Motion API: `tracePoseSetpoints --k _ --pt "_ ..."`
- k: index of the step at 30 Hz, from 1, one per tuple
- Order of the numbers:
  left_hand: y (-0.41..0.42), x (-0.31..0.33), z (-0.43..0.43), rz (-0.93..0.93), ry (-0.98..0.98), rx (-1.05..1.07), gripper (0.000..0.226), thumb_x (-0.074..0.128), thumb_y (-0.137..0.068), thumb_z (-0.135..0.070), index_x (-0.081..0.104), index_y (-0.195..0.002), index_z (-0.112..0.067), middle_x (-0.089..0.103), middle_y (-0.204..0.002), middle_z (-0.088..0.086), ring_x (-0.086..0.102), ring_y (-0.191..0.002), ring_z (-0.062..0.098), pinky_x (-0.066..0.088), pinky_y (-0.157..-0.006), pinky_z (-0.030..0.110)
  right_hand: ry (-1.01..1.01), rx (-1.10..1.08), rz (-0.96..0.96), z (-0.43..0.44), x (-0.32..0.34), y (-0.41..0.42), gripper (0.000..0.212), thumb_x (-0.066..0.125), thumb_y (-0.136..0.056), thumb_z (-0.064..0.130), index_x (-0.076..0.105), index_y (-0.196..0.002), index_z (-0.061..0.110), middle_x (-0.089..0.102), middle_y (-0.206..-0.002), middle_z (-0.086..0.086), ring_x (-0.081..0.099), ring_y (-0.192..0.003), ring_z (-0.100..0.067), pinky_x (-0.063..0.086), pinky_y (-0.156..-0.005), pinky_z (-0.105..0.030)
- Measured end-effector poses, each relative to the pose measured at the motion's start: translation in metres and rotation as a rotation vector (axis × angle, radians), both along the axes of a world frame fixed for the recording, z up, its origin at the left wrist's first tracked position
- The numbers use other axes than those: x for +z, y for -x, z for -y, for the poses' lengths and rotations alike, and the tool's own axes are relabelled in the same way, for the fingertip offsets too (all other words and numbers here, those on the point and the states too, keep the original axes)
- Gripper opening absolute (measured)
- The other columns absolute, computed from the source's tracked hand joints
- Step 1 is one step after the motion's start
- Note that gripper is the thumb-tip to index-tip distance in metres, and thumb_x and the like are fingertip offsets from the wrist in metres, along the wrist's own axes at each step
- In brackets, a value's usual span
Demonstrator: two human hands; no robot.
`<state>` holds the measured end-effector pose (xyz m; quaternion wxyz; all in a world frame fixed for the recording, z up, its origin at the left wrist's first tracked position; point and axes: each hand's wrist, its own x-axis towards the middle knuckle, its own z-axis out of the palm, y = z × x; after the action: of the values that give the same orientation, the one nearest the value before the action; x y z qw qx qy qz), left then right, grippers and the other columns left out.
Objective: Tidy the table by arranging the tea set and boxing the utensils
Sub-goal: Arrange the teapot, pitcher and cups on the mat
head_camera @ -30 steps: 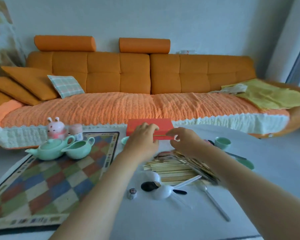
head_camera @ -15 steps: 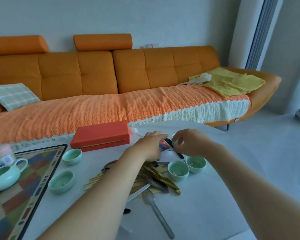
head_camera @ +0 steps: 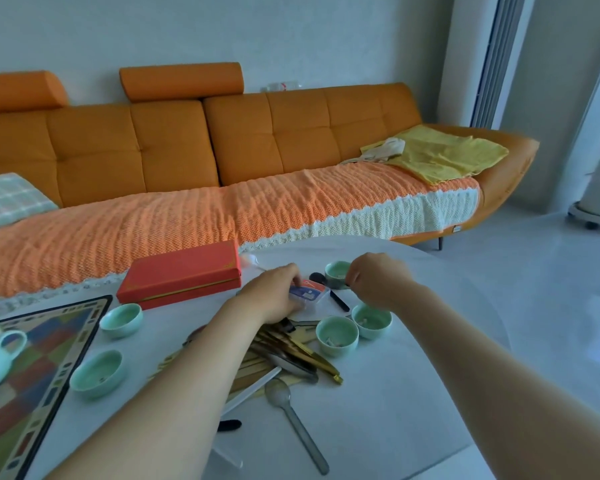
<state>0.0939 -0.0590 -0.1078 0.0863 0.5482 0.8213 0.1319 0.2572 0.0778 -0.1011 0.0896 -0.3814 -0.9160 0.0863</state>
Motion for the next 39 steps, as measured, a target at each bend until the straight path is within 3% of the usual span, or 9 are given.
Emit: tracePoseSetpoints --k 6,11,15,17,20,29,34,36,39 --pt "0.001 0.002 0.003 -0.022 -0.043 -0.056 0.064 0.071 -0.084 -0.043 0.043 -0.139 -0.024 0.038 -0.124 -0.001 0.031 -0.124 0.017 0.035 -0.103 0.036 0.124 0.021 -0.045 0.0 -0.002 -0.001 0.025 0.055 -0.085 0.022 0.075 -0.09 0.035 0.068 -0.096 0.007 0.064 -0.081 -0.02 0.058 -0.071 -0.032" --pt "0.003 0.012 0.019 0.015 -0.142 -0.028 0.057 0.072 -0.086 -0.039 0.048 -0.135 -0.022 0.034 -0.12 -0.004 0.042 -0.115 0.015 0.04 -0.097 0.032 0.18 0.157 -0.209 0.011 0.013 0.005 0.028 0.057 -0.086 0.018 0.067 -0.111 0.026 0.066 -0.108 0.006 0.062 -0.095 -0.015 0.051 -0.083 -0.029" --pt "0.006 0.024 0.044 0.099 -0.247 0.034 0.061 0.07 -0.088 -0.038 0.044 -0.139 -0.018 0.036 -0.128 -0.004 0.048 -0.111 0.013 0.042 -0.08 0.018 0.276 0.316 -0.282 0.044 0.028 0.023 0.059 0.066 -0.081 0.026 0.048 -0.138 0.029 0.056 -0.127 0.006 0.062 -0.094 -0.011 0.047 -0.08 -0.026" --pt "0.009 0.029 0.062 0.095 -0.273 0.042 0.064 0.069 -0.089 -0.04 0.042 -0.143 -0.018 0.041 -0.133 -0.003 0.049 -0.117 0.014 0.041 -0.087 0.023 0.319 0.384 -0.293 0.063 0.033 0.036 0.068 0.069 -0.079 0.026 0.043 -0.142 0.031 0.056 -0.128 0.008 0.065 -0.091 -0.011 0.048 -0.075 -0.023" --pt "0.02 0.035 0.096 0.095 -0.314 0.07 0.069 0.068 -0.088 -0.043 0.039 -0.146 -0.019 0.045 -0.134 -0.003 0.05 -0.119 0.015 0.043 -0.098 0.032 0.278 0.459 -0.295 0.093 0.038 0.057 0.061 0.073 -0.079 0.026 0.052 -0.136 0.026 0.062 -0.121 0.007 0.061 -0.09 -0.007 0.046 -0.077 -0.021" --pt "0.07 0.026 0.222 0.094 -0.393 0.28 0.069 0.072 -0.084 -0.039 0.038 -0.144 -0.031 0.045 -0.131 -0.012 0.045 -0.124 0.01 0.038 -0.097 0.031 0.192 0.557 -0.265 0.19 0.04 0.124 0.047 0.071 -0.078 0.025 0.06 -0.123 0.028 0.062 -0.101 0.012 0.06 -0.084 -0.008 0.048 -0.069 -0.018" --pt "0.089 0.012 0.268 0.079 -0.222 0.484 0.073 0.065 -0.075 -0.059 0.04 -0.138 -0.032 0.042 -0.141 -0.006 0.038 -0.132 0.02 0.037 -0.101 0.039 0.149 0.524 -0.276 0.225 0.035 0.163 0.053 0.068 -0.082 0.028 0.054 -0.133 0.022 0.065 -0.116 0.002 0.059 -0.084 -0.014 0.046 -0.068 -0.025" --pt "0.089 0.005 0.273 0.047 -0.123 0.473 0.082 0.062 -0.074 -0.067 0.038 -0.142 -0.029 0.04 -0.146 -0.003 0.036 -0.135 0.021 0.035 -0.103 0.037 0.126 0.496 -0.255 0.235 0.033 0.179 0.054 0.068 -0.082 0.034 0.051 -0.133 0.024 0.065 -0.116 0.003 0.06 -0.082 -0.015 0.051 -0.068 -0.03" --pt "0.091 -0.005 0.277 0.206 -0.096 0.394 0.088 0.069 -0.072 -0.063 0.037 -0.145 -0.025 0.042 -0.144 -0.006 0.04 -0.133 0.015 0.035 -0.101 0.03 0.089 0.48 -0.21 0.249 0.036 0.206 0.051 0.067 -0.083 0.037 0.05 -0.13 0.026 0.063 -0.114 0.004 0.061 -0.082 -0.016 0.055 -0.068 -0.033"
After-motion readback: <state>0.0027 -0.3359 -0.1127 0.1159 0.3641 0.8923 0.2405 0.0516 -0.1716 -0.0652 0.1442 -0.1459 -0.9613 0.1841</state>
